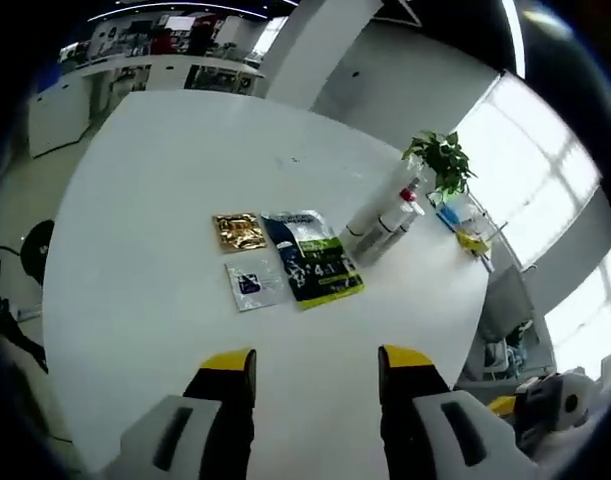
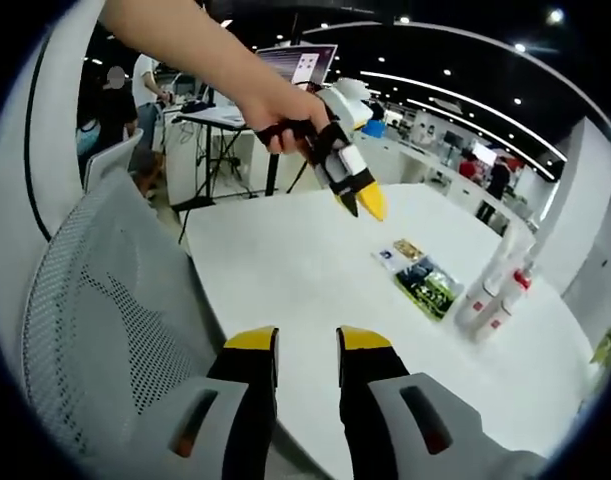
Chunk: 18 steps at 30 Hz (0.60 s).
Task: Arrange the skincare products in the storage area until every visible bottle or jar stands upright without overlapping.
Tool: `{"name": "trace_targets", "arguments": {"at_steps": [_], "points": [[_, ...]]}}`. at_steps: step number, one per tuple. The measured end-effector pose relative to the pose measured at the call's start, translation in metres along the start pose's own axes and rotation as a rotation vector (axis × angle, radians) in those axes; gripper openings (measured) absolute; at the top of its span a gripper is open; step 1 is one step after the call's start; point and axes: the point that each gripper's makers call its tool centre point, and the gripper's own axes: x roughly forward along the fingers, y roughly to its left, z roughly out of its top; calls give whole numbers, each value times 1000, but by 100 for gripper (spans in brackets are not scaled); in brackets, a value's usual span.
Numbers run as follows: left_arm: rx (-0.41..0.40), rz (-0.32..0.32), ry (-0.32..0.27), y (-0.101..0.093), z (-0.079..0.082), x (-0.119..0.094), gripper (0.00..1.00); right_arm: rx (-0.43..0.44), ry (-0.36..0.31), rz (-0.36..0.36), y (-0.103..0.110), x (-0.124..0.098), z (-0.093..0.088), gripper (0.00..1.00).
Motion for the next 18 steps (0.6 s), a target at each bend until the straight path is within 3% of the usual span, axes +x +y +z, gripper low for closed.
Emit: {"name": "trace_targets", "arguments": {"at_steps": [3, 9, 14, 18], "points": [[46, -40, -50, -20, 6, -13, 52, 7, -21, -7, -2, -2, 4, 21], [97, -72, -135, -48, 0, -40, 55, 47, -92, -25, -9, -10, 17, 22], [125, -82, -215, -67, -27, -60, 55, 106, -205, -19, -11, -18, 41, 27], [119, -68, -261, -70, -53, -71, 56, 151, -269, -32, -19, -26, 54, 29]]}}
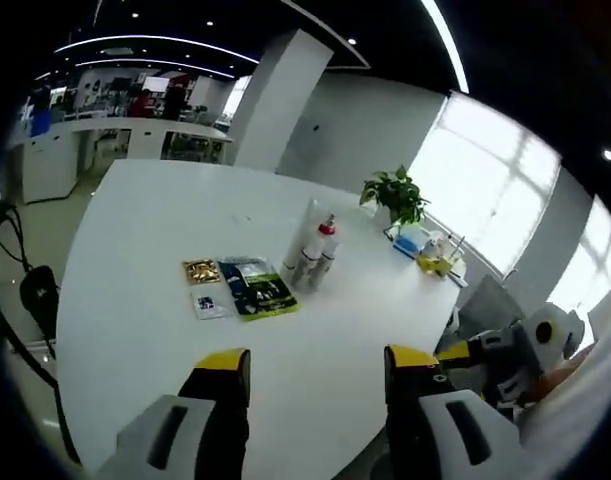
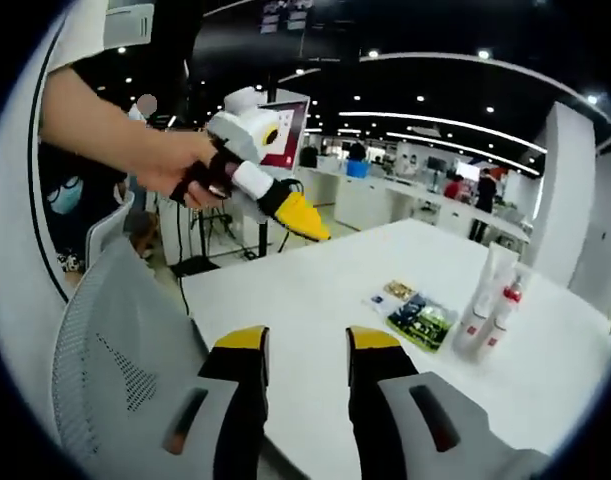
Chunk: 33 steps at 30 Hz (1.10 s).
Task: Arrange the skincare products in the storage area until every visible bottle or jar stands upright without overlapping.
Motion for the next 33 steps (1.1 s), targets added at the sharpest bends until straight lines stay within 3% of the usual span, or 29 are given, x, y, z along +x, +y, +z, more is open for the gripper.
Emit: {"name": "trace_targets", "arguments": {"at_steps": [6, 11, 13, 15, 21, 26, 29, 33], "points": [[12, 26, -71, -6, -11, -25, 59, 46, -29, -9, -4, -2, 5, 32], [56, 61, -170, -7, -8, -40, 73, 92, -67, 8, -4, -4, 12, 34], [72, 66, -202, -8, -10, -44, 75, 111, -83, -3, -9, -5, 15, 36], [79, 70, -221, -9, -13, -47, 76, 182, -110, -24, -16, -7, 18, 38], [93, 98, -259, -10, -24, -50, 86, 256, -173, -45, -28, -15, 29, 49], [141, 100, -278, -15, -21, -52, 88, 243, -205, -64, -32, -24, 40, 59], [142, 102, -307, -17, -16, -52, 94, 176, -196, -86, -37, -29, 44, 64], [161, 104, -404, -23, 2, -55, 100, 172, -227, -98, -48, -37, 46, 76]]}}
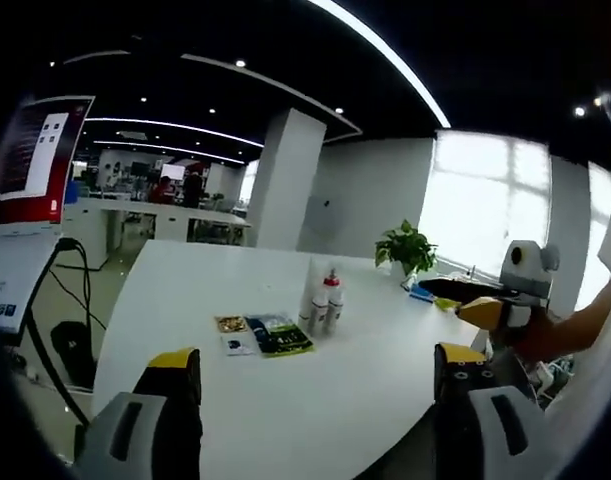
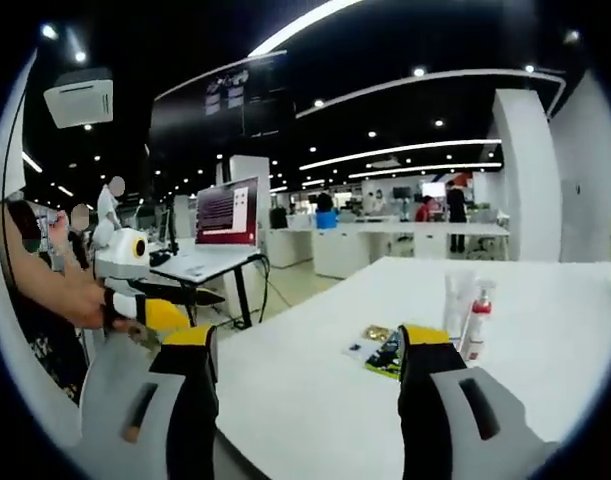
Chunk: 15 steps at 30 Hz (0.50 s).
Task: Arrange the skincare products in the storage area until every visible bottle or jar stands upright without overlapping.
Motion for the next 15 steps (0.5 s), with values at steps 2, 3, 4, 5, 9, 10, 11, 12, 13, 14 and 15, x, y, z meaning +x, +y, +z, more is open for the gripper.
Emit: {"name": "trace_targets", "arguments": {"at_steps": [2, 3, 4, 5, 9, 10, 11, 12, 13, 14, 15], "points": [[4, -8, -46, -2, 9, 2, 100, 11, -8, -6, -4, -2, 0, 80], [6, -16, -69, -4, 12, 4, 100, 20, -21, -13, -8, -5, -1, 82], [17, -18, -77, -5, 13, 5, 100, 25, -23, -18, -9, -6, -3, 84], [26, -17, -79, -5, 12, 6, 100, 30, -22, -21, -10, -6, -5, 87], [96, -24, -67, -10, 6, 10, 100, 47, -11, -37, -14, -10, -16, 91], [102, -30, -66, -12, 5, 10, 100, 37, 0, -40, -13, -9, -16, 92], [106, -38, -64, -13, 4, 11, 100, 21, -18, -36, -12, -8, -13, 92], [107, -38, -59, -14, 3, 11, 100, 14, -37, -33, -11, -8, -10, 92], [109, -33, -54, -13, 2, 11, 100, 16, -45, -35, -12, -8, -10, 93], [110, -29, -54, -12, 2, 11, 100, 9, -46, -41, -14, -7, -14, 93], [105, -17, -60, -9, 2, 11, 100, 2, -33, -50, -16, -5, -18, 93]]}}
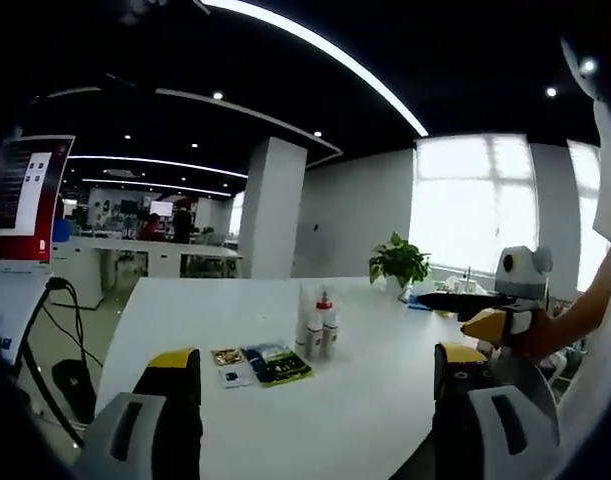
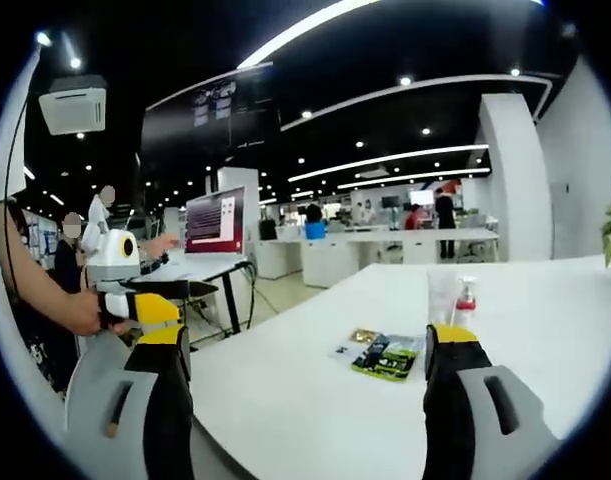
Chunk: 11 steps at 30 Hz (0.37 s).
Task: Arrange the skincare products in the storage area until every visible bottle or jar stands upright without overlapping.
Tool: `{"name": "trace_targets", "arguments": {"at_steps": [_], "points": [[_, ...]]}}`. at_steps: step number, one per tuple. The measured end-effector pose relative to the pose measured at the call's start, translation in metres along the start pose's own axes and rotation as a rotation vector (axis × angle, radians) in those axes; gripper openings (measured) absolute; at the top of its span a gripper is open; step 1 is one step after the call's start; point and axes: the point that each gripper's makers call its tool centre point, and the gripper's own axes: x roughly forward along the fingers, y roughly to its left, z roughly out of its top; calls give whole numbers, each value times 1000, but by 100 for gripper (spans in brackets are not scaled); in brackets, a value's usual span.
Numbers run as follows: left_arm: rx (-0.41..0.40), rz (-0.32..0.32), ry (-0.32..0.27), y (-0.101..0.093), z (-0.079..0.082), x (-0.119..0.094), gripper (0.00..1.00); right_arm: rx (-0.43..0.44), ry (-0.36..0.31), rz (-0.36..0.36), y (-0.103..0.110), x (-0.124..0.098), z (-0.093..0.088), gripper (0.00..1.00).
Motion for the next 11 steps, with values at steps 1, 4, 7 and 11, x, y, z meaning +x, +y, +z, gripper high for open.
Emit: {"name": "trace_targets", "arguments": {"at_steps": [1, 4, 7, 11], "points": [[-5, 8, -5, 2, 1, 0, 100, 0, 49, -21, -3, 1, -9, 94], [19, 37, -16, 6, 2, -1, 100, -23, 33, -8, 1, 1, -6, 93], [45, 51, -43, 7, 5, -2, 100, -66, 55, 6, 7, 1, -12, 93], [31, 49, -36, 10, 2, -2, 100, -129, 71, 23, 15, 1, -16, 93]]}}
